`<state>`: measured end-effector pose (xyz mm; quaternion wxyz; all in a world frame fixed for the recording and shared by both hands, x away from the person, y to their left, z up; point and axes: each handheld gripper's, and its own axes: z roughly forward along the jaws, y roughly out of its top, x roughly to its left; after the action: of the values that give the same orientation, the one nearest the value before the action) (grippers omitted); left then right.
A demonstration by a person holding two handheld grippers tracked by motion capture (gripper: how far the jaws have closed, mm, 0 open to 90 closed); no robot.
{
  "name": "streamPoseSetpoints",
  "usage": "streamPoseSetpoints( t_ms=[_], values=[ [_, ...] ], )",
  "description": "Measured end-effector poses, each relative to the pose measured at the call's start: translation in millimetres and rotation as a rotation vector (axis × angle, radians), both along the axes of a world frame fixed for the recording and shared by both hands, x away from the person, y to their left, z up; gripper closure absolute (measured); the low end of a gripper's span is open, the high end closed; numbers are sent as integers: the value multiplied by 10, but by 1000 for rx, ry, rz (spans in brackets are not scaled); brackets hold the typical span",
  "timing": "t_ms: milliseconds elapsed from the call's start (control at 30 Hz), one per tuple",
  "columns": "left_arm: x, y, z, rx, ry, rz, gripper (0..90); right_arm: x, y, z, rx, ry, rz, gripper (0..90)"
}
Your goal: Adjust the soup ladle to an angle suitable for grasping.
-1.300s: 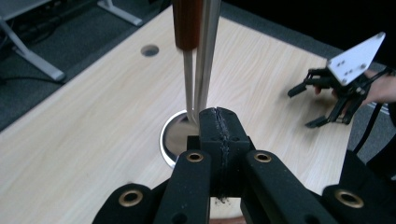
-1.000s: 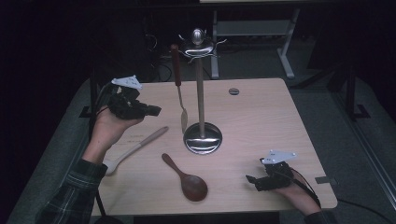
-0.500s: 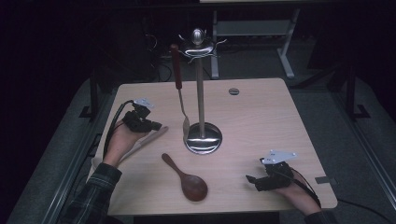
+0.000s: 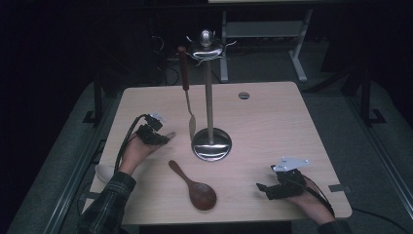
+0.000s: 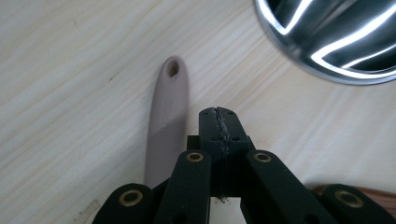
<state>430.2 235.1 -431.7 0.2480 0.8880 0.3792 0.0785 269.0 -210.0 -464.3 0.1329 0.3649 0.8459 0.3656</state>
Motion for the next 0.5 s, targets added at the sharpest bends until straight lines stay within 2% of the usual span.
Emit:
streamPoseSetpoints(
  t_ms=[100,133,167,300,500],
  values=[
    [32,6,-73,9,-9,28,899,1,-1,-1,0,0,0,141],
    [57,27,-90,9,11,22,899,0,0,0,0,1,0,141],
    [64,24,-103,-2,6,30,899,0,0,0,0,1,0,141],
    [95,39,-130,23,0,39,899,-1,0,0,0,1,0,141],
    [158,138,-154,35,-15,102,899,-1,-2,0,0,1,0,141]
  ],
)
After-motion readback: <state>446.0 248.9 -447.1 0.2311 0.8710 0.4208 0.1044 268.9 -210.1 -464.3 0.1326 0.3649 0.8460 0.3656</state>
